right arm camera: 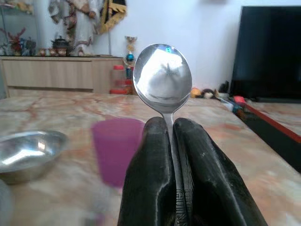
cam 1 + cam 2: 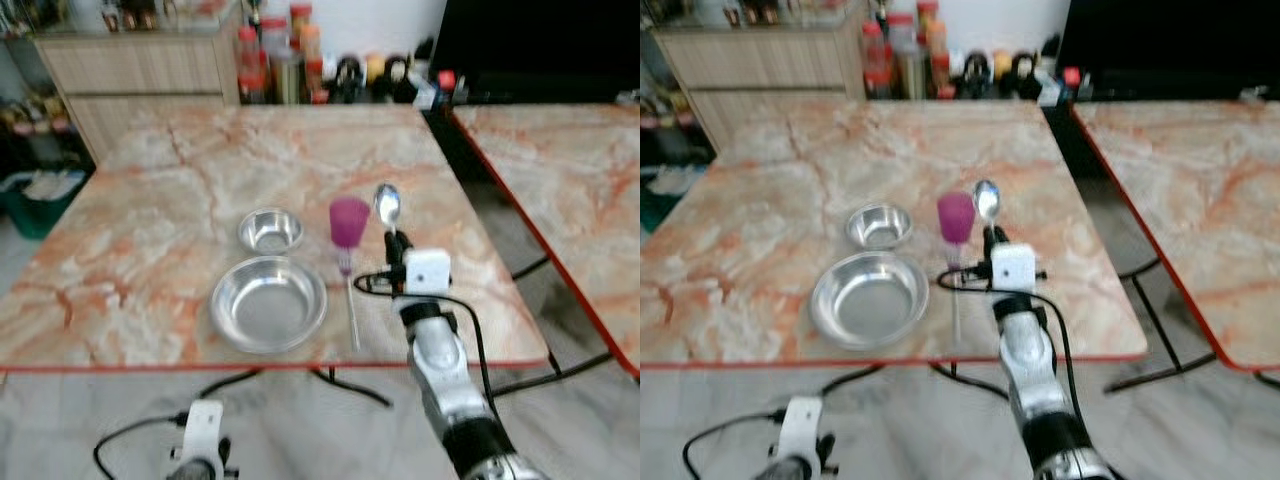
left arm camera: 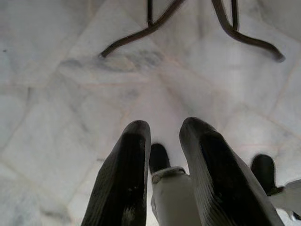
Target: Setting the table
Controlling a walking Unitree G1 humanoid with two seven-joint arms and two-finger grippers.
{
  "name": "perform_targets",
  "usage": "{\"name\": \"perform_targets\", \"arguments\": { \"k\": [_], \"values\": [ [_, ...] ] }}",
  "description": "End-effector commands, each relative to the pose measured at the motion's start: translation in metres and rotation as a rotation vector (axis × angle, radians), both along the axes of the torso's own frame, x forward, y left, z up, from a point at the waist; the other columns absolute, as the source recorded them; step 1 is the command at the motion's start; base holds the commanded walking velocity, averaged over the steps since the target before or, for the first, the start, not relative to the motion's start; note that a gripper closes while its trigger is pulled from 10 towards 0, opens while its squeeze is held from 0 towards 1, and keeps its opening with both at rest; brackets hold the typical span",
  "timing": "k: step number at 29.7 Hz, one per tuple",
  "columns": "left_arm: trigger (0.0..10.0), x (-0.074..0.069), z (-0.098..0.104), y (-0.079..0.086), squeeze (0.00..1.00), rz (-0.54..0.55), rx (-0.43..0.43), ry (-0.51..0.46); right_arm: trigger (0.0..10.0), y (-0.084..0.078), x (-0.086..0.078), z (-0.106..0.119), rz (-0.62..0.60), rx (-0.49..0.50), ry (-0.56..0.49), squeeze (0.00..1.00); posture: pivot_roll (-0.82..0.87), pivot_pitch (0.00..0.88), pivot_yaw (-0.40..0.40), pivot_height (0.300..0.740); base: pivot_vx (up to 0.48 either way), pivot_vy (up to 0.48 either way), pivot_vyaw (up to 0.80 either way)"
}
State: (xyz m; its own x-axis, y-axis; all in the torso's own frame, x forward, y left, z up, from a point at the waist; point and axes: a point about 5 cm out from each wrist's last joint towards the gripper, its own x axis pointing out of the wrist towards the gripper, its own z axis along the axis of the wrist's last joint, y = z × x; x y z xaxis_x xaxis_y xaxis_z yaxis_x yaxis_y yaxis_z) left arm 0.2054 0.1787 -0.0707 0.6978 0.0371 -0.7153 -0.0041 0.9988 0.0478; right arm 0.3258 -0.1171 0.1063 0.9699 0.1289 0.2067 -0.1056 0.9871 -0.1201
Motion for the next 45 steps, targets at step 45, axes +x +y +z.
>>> {"name": "perform_targets", "arguments": {
  "k": [45],
  "values": [
    [10.0,-0.0023,-0.0021,-0.007,0.0,-0.013,-0.009,0.012,10.0,-0.0039,0.0044,0.001,-0.021,0.057,0.056,0.0,-0.02,0.0,0.004,0.74,0.0,-0.333,0.05]
  ]
}}
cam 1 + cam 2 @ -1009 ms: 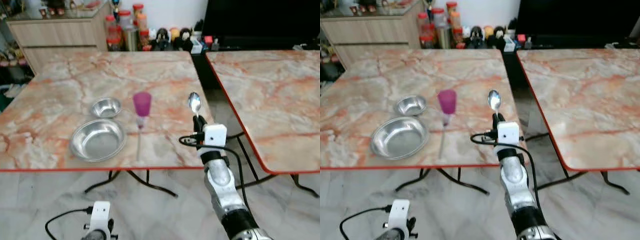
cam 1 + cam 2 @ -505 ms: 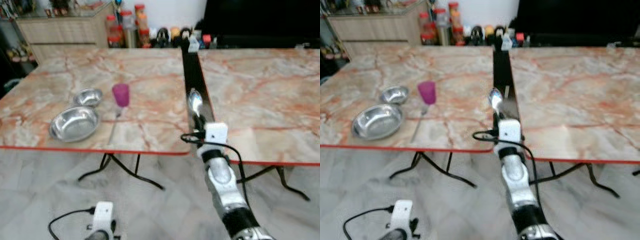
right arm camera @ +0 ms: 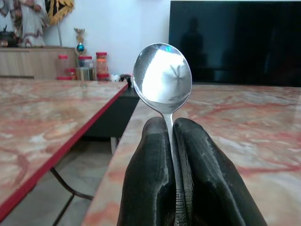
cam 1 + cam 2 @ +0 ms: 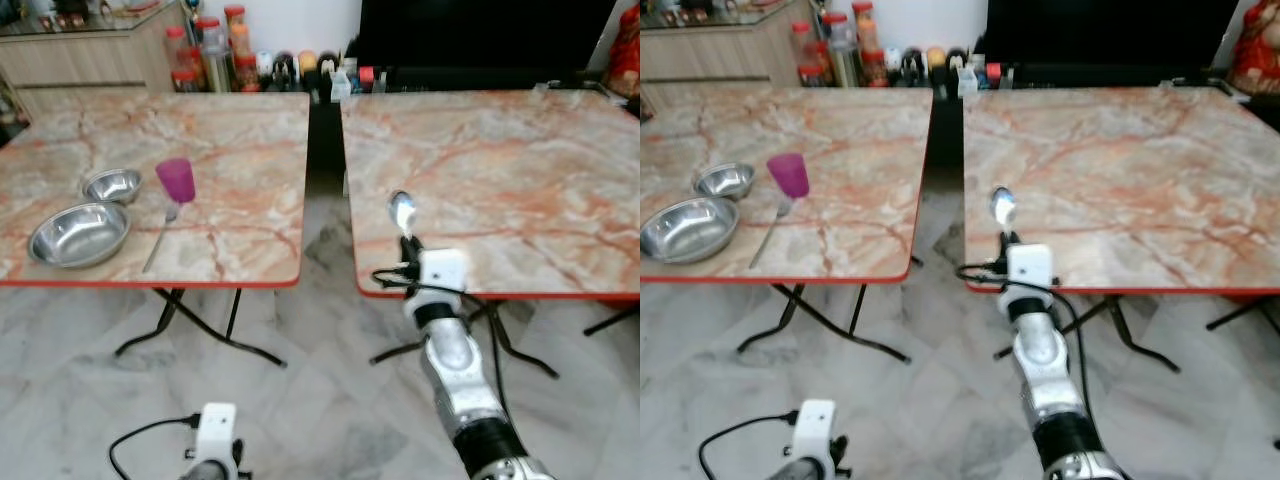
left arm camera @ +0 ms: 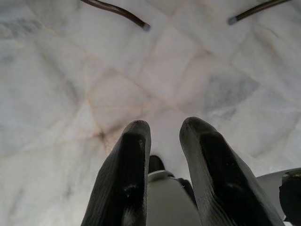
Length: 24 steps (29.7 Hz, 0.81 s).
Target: Setting the table
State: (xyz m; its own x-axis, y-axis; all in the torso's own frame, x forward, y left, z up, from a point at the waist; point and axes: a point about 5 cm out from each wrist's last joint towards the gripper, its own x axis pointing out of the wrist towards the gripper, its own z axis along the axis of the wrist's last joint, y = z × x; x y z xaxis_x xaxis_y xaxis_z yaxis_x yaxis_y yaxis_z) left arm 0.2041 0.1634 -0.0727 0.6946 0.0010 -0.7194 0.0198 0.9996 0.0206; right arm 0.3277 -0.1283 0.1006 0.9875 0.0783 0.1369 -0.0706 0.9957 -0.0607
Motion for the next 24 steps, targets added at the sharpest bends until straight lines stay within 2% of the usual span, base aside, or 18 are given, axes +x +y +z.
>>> {"name": "perform_targets", "arguments": {
  "k": [1,11,24],
  "values": [
    [10.0,-0.0008,0.0,0.0083,0.0,0.01,0.018,0.005,10.0,0.0073,0.0026,0.0067,0.02,0.005,-0.021,0.0,-0.02,0.0,0.004,0.74,0.0,-0.326,0.0],
    [10.0,0.0004,0.0007,0.0075,0.0,0.004,0.016,-0.001,10.0,0.0063,0.0024,0.0065,0.011,0.012,-0.017,0.0,-0.02,0.0,0.005,0.74,0.0,-0.322,0.0],
    [10.0,0.0036,0.0028,0.0063,0.0,0.022,-0.019,-0.02,10.0,0.0058,0.0038,0.0064,0.006,0.017,-0.01,0.0,-0.02,0.0,0.003,0.74,0.0,0.0,0.0]
  ]
}}
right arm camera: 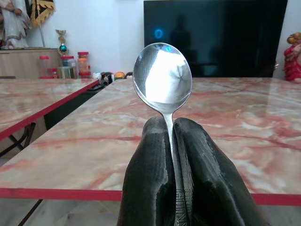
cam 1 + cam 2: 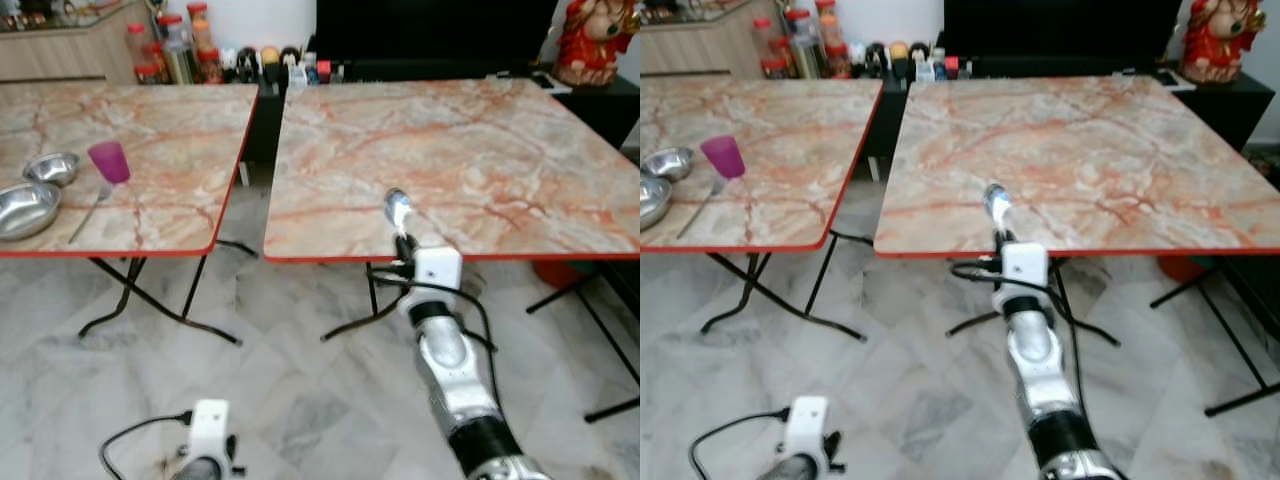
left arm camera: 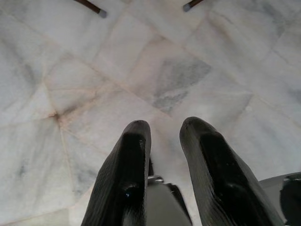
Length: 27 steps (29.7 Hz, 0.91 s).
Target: Setting the table
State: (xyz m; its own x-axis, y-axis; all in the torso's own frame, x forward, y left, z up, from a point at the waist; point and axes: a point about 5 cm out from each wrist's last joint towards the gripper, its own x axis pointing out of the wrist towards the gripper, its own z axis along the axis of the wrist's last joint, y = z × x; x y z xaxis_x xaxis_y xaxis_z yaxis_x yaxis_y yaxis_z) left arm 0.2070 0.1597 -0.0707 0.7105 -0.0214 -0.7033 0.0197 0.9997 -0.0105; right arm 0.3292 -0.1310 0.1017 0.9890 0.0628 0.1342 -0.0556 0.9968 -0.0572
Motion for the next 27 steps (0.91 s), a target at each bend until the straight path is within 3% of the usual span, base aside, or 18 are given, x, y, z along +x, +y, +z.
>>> {"name": "perform_targets", "arguments": {
  "k": [1,27],
  "values": [
    [10.0,0.0004,0.0007,0.0101,0.0,0.023,0.012,0.003,10.0,0.0087,0.0022,0.0053,0.022,0.014,-0.013,0.0,-0.02,0.0,0.003,0.74,0.0,0.0,0.0],
    [10.0,-0.0002,0.0,0.0099,0.0,0.018,0.013,0.013,10.0,0.0079,0.0013,0.0006,0.017,0.018,0.006,0.0,-0.02,0.0,0.009,0.74,0.304,0.0,0.0]
  ]
}}
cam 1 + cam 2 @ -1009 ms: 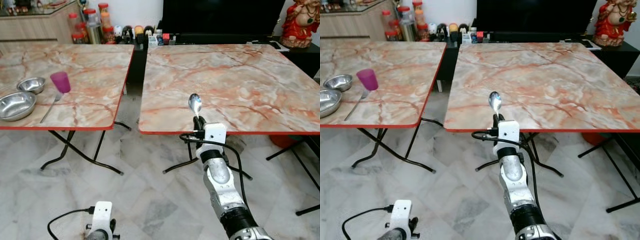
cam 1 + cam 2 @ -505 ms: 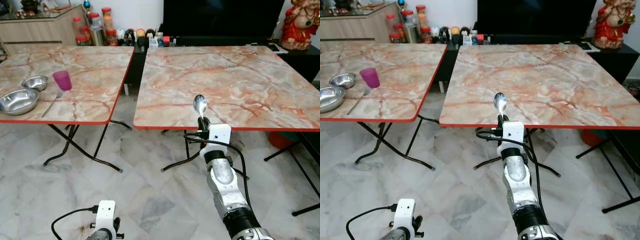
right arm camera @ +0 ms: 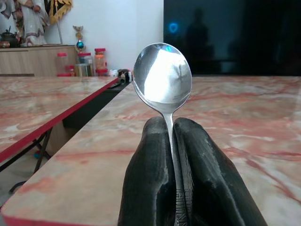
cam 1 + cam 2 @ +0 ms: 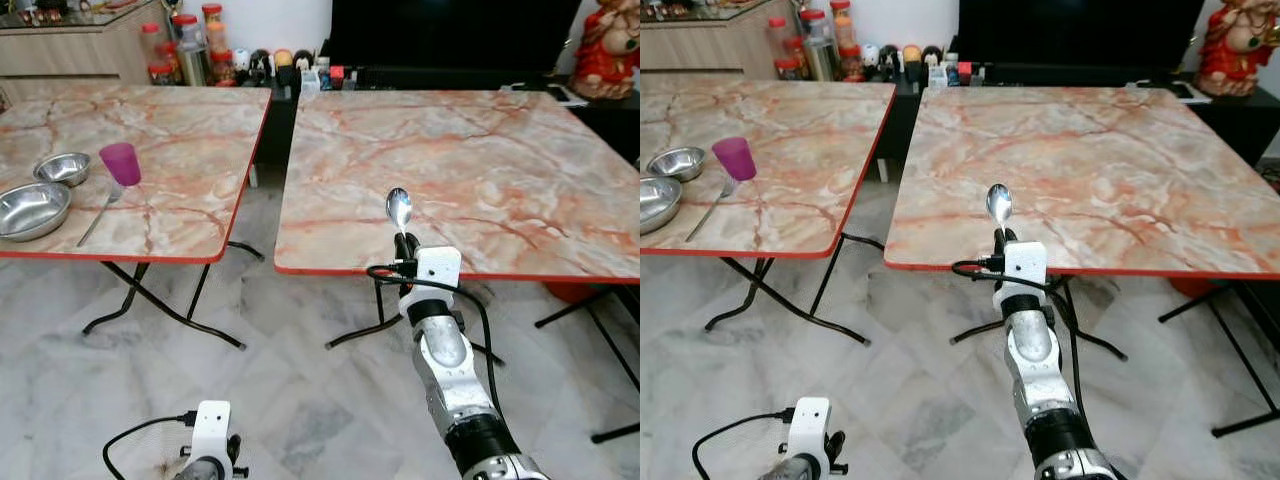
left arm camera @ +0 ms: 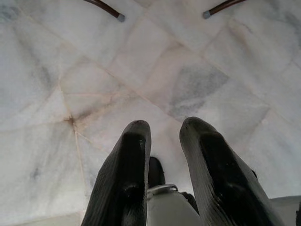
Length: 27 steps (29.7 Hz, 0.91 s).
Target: Setting the table
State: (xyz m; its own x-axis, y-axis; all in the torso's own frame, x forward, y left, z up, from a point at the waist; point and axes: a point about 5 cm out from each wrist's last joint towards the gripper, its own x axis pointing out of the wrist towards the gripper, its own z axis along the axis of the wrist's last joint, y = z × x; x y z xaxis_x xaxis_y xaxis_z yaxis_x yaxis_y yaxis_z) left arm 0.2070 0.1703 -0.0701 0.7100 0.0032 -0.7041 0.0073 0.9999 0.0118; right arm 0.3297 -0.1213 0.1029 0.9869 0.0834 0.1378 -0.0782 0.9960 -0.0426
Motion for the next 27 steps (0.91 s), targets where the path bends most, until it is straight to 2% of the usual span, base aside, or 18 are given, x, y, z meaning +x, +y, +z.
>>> {"name": "perform_targets", "arguments": {
  "k": [1,27],
  "values": [
    [10.0,-0.0001,-0.0005,-0.0006,0.0,0.006,-0.009,0.011,10.0,-0.0022,0.0009,-0.001,-0.007,0.002,0.011,0.0,-0.02,0.0,0.009,0.74,0.33,0.0,0.0],
    [10.0,0.0012,0.0,-0.0015,0.0,-0.003,-0.01,0.011,10.0,-0.0062,0.0019,-0.0025,-0.014,-0.003,0.02,0.0,-0.03,0.0,0.012,0.74,0.335,0.0,0.0]
  ]
}}
